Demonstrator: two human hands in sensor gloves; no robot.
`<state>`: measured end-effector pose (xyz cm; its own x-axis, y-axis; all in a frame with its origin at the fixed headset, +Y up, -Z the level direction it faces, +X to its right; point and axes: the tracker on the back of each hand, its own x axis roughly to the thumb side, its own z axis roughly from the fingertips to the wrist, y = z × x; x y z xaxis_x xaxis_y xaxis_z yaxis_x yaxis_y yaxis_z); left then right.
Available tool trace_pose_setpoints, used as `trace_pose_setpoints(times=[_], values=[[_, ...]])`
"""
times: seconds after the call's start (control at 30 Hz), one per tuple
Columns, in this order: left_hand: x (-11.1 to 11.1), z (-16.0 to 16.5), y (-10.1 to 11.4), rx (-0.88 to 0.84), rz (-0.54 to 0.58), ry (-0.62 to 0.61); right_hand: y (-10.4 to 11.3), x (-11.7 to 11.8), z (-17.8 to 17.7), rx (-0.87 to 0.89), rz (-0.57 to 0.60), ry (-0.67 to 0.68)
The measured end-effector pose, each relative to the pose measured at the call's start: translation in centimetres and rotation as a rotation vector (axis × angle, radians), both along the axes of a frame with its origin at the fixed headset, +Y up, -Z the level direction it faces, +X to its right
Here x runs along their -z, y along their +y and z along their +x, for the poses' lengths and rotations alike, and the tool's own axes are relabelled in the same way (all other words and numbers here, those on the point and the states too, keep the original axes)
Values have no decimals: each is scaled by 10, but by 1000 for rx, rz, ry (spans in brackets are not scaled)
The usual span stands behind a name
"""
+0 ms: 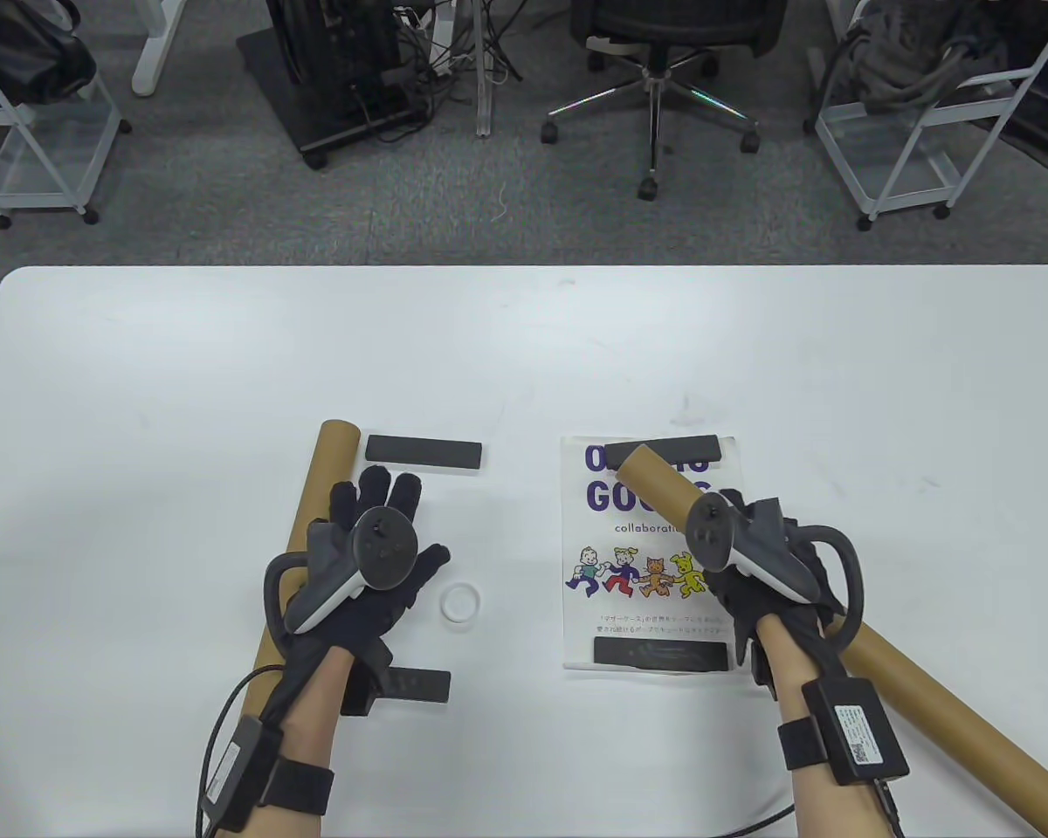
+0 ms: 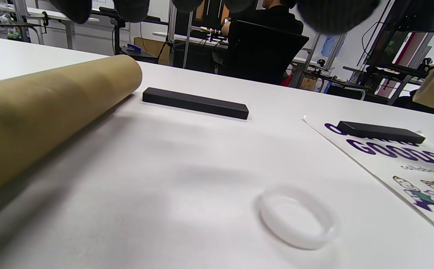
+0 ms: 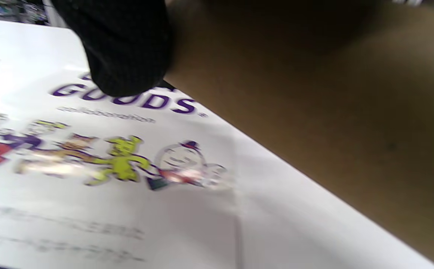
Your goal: Roll up posters and store in mailing tubes
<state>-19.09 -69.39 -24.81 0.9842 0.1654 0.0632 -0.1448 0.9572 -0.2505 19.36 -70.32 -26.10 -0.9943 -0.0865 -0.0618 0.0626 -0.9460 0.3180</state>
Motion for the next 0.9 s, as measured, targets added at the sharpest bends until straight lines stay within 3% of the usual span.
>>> trace_pose_setpoints(times=[0.17, 0.37, 0.9], values=[[0, 2, 0, 17, -7, -10, -19, 2, 40, 17, -90, -148], [0, 2, -1, 24, -11, -12, -38, -3, 68, 36, -132, -227], [1, 4, -3, 22, -35, -19, -48, -4, 96, -17, -130, -308]])
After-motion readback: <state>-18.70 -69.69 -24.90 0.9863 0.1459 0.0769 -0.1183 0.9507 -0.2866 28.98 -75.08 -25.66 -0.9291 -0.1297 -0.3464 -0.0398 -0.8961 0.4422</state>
